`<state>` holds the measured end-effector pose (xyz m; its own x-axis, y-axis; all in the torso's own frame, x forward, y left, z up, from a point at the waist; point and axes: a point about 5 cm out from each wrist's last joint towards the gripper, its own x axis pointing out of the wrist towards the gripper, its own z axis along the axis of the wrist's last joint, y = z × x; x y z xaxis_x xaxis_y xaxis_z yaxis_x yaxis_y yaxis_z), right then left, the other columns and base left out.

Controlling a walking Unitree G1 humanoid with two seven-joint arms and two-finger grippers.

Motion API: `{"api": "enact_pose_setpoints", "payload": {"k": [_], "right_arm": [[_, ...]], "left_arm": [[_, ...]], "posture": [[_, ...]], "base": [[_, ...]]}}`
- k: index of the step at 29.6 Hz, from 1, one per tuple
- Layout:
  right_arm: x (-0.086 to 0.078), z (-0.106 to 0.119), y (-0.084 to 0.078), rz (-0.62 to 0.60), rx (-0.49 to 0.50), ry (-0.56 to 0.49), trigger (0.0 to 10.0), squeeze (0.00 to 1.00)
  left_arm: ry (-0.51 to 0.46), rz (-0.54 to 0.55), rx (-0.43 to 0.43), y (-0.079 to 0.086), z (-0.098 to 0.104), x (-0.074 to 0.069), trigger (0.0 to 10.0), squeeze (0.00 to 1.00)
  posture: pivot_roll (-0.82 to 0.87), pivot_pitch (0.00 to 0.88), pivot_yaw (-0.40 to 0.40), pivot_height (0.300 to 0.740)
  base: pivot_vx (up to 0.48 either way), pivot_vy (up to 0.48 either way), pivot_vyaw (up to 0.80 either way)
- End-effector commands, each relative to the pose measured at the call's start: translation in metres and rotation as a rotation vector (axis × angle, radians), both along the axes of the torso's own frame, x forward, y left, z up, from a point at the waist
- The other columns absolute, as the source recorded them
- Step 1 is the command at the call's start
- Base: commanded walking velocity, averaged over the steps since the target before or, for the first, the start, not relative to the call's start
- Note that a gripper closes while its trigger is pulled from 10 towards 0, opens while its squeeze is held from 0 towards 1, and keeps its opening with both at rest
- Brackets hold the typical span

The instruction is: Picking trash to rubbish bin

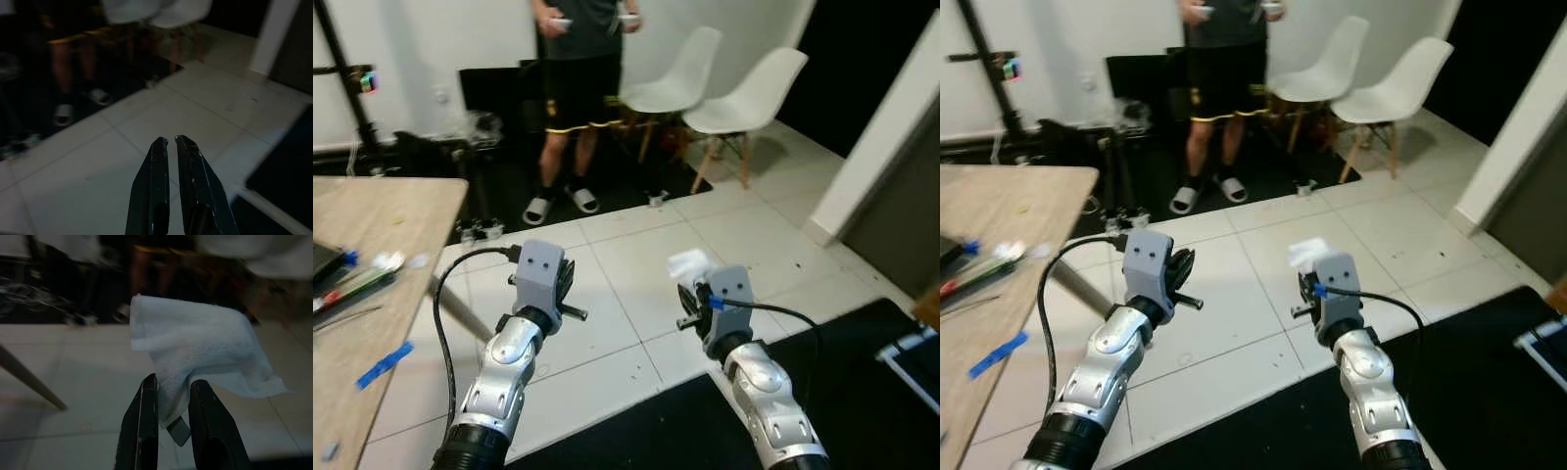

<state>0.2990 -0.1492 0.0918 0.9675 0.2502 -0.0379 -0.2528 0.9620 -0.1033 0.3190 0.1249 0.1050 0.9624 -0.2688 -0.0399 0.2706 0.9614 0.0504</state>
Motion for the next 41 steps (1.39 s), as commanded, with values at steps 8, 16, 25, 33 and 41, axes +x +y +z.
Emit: {"api": "enact_pose_setpoints", "payload": {"k": [8, 16, 25, 33, 41], "right_arm": [[-0.0035, -0.0067, -0.0083, -0.035, 0.004, 0.02, 10.0, 0.0], [-0.004, -0.0075, -0.0058, -0.036, 0.013, 0.023, 10.0, 0.0], [-0.0038, -0.006, -0.0026, -0.032, 0.017, 0.018, 10.0, 0.0], [-0.0069, -0.0063, -0.003, -0.04, 0.02, 0.019, 10.0, 0.0], [-0.0053, -0.0063, -0.0048, -0.051, 0.03, 0.023, 10.0, 0.0]], "left_arm": [[0.006, -0.018, -0.005, -0.0016, -0.0021, -0.005, 10.0, 0.0], [0.006, -0.009, -0.016, -0.0041, -0.0015, -0.0051, 10.0, 0.0], [0.012, -0.001, -0.018, -0.0069, -0.0021, -0.0055, 10.0, 0.0], [0.019, 0.018, -0.019, -0.0042, -0.0037, -0.0036, 10.0, 0.0], [0.012, 0.021, -0.017, -0.0046, -0.0011, -0.0032, 10.0, 0.0]], "posture": [[-0.1, 0.046, -0.018, 0.74], [-0.09, 0.053, -0.019, 0.74], [-0.1, 0.065, -0.007, 0.74], [-0.11, 0.069, -0.005, 0.74], [-0.1, 0.061, -0.005, 0.74]], "base": [[0.0, 0.0, -0.8], [0.0, 0.0, -0.8], [0.0, 0.0, -0.8], [0.0, 0.0, -0.8], [0.0, 0.0, -0.8]]}}
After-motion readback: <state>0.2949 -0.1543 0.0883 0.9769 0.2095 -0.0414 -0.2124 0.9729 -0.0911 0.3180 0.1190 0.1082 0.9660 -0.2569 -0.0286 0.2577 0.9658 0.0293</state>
